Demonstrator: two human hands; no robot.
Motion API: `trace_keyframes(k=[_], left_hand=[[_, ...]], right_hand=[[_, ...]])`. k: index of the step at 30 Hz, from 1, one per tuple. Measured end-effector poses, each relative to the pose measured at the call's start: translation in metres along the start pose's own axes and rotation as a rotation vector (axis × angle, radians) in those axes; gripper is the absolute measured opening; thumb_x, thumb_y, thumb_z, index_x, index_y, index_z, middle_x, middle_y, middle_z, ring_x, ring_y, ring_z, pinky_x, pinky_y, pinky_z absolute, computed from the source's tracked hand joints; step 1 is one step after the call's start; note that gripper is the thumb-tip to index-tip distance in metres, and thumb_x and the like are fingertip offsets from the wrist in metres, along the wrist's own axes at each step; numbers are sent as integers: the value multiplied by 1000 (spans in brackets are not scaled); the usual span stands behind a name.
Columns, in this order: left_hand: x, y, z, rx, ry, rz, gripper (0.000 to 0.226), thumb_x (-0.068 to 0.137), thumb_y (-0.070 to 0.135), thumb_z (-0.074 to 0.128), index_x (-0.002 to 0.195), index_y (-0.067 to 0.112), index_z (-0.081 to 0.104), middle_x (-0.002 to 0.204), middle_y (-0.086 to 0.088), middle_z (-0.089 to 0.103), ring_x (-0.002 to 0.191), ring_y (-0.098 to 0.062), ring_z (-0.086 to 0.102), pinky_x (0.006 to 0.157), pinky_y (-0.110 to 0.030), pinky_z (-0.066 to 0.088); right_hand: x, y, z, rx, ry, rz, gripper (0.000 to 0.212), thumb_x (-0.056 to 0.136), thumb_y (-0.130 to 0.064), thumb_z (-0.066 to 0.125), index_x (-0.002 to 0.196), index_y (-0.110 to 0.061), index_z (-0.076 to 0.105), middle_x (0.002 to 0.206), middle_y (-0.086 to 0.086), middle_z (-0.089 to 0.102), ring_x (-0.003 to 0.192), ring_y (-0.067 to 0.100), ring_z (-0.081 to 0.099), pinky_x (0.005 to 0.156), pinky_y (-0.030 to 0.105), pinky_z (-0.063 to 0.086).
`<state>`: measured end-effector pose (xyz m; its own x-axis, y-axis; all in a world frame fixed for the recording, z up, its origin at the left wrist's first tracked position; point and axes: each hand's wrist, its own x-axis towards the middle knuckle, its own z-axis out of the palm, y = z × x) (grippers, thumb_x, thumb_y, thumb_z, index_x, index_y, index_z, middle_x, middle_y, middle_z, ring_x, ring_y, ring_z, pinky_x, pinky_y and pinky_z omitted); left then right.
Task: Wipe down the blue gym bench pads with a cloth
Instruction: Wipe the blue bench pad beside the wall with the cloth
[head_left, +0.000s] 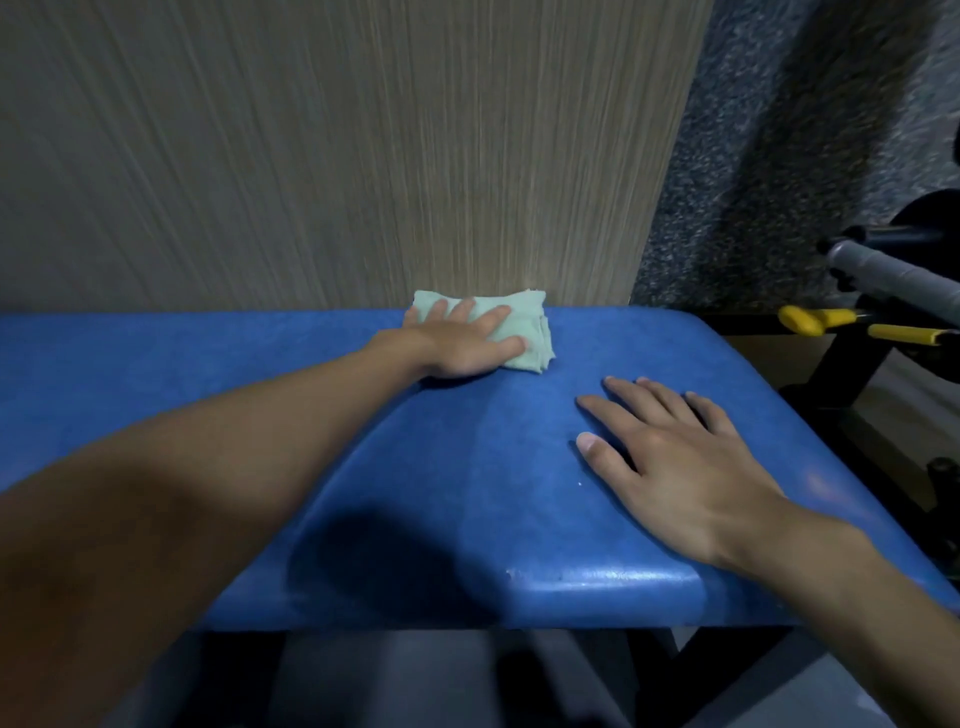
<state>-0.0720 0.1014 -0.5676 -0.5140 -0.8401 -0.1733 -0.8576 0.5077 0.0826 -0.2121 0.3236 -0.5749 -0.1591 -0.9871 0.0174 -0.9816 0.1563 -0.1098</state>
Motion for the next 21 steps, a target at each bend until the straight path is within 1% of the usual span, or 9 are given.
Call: trace_keyframes(k=[2,7,11,16,19,21], left_hand=[[9,0,-3,-4,10,-9,82,76,85,11,151,55,1,167,8,-2,153,-24,-6,118,-56,-2],[-17,4,7,-23,6,1,76,83,83,12,152,55,-4,167,5,-8,153,-25,-11,119,-53,-9],[-79,16,19,6,16,65,69,91,75,15,152,51,-6,167,2,-11,152,-26,-13,120,-52,-9],[-161,22,40,37,54,110,69,91,76,14,151,53,-10,166,5,-14,152,-23,-16,120,-51,-9],[-192,24,46,68,62,104,70,90,76,13,150,52,-13,166,5,-17,151,-22,-18,120,-50,-9],[-201,25,45,46,76,103,69,91,75,16,149,55,-13,166,4,-16,152,-22,-17,120,-51,-8]], right_hand=[[1,0,0,-2,7,2,67,89,-63,4,152,-43,17,163,-15,7,150,9,-1,121,41,0],[1,1,1,6,5,8,62,93,-62,8,152,-43,19,163,-15,10,149,9,2,121,40,1],[4,3,3,6,2,15,62,94,-63,11,152,-43,20,163,-14,11,150,10,3,121,42,1],[3,5,4,31,9,18,59,97,-62,15,152,-42,23,163,-13,14,150,11,6,121,43,2],[0,3,2,34,-1,18,59,98,-60,16,153,-41,23,164,-11,14,151,13,6,122,44,2],[-3,1,-1,-35,39,13,57,99,-58,17,152,-40,27,164,-8,13,151,14,6,121,46,-3]])
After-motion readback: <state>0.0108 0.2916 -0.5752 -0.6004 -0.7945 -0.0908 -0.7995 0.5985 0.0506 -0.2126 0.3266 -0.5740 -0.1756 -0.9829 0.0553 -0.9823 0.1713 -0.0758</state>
